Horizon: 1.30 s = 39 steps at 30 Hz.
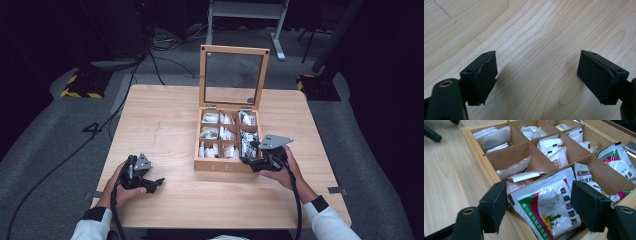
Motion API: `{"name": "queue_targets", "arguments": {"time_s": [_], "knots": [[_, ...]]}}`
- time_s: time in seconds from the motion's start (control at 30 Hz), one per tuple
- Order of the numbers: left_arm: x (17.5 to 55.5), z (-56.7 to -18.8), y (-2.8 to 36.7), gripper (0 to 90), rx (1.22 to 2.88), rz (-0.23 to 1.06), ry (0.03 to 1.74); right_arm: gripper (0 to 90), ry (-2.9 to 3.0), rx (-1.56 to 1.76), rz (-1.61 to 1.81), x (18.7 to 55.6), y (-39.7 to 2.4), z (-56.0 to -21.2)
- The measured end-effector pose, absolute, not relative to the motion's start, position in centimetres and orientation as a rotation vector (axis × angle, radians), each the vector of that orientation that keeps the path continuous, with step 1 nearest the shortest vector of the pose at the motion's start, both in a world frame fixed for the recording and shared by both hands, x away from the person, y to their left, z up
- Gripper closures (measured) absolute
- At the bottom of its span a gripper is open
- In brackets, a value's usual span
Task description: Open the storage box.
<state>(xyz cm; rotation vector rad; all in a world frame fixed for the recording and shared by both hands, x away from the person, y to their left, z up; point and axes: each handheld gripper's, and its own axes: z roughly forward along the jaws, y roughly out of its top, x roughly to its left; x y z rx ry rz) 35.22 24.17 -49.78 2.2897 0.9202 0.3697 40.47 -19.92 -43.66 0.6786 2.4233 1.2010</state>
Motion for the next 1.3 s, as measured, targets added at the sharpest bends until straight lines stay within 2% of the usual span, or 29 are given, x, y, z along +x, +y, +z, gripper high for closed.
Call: {"name": "queue_targets", "arguments": {"time_s": [0.2, 0.57, 0.63, 0.83, 1.07, 1.3], "knots": [[35.3, -50.1, 24.4, 16.7, 2.259, 0.331, 0.927, 31.1, 2.388, 0.697, 1.178, 40.6, -20.1, -43.7], [35.2, -50.2, 24.5, 16.7, 2.247, 0.338, 0.91, 41.6, 2.325, 0.694, 1.089, 39.3, -19.8, -43.5], [35.2, -50.2, 24.5, 16.7, 2.247, 0.34, 0.91, 48.8, 2.304, 0.699, 1.054, 39.1, -19.7, -43.5], [35.2, -50.2, 24.5, 16.6, 2.245, 0.338, 0.906, 49.7, 2.289, 0.781, 1.039, 39.5, -20.4, -43.8], [35.3, -50.3, 24.5, 16.3, 2.244, 0.338, 0.896, 54.9, 2.281, 0.809, 1.002, 40.1, -20.8, -44.0], [35.3, -50.4, 24.5, 16.1, 2.234, 0.335, 0.887, 82.6, 2.364, 0.758, 1.041, 40.4, -20.8, -44.4]]}}
